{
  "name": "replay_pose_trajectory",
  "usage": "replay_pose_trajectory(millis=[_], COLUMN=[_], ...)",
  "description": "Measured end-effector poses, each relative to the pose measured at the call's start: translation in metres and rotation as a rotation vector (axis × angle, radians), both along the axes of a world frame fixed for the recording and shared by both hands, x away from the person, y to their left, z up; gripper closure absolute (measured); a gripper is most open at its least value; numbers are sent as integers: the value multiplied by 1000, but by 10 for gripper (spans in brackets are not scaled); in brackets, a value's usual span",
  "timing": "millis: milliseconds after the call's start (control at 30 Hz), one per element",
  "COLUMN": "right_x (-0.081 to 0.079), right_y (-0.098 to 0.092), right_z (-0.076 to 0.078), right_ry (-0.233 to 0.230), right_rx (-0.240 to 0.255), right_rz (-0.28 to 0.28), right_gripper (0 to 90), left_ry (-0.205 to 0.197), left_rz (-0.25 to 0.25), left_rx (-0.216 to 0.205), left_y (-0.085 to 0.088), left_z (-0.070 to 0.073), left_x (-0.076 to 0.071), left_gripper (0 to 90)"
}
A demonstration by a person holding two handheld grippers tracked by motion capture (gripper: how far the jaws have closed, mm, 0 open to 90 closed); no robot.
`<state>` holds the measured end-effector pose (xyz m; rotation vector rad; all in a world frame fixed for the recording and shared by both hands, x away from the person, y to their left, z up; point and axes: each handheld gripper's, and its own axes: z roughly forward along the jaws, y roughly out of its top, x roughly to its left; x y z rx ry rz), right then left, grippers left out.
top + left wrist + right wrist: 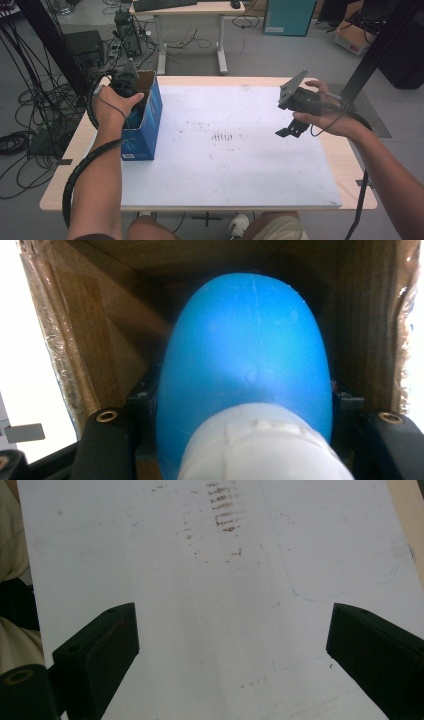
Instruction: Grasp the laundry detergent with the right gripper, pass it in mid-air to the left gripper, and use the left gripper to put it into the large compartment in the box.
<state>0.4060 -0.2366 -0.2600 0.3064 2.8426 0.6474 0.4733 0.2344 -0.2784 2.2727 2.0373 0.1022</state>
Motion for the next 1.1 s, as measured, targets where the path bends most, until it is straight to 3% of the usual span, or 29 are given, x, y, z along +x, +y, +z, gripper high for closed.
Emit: replay_pose_trajectory(millis=[1100], right_x=[1], right_y=[1], right_z=[1], right_ry=[-3], right_rx=[-7], right_rz=[3], right_gripper=[69], left_ry=[-7], left_rz=[5], left_rx=[-7], left_y=[3], left_z=[-1], left_x=[1], left_gripper=[368])
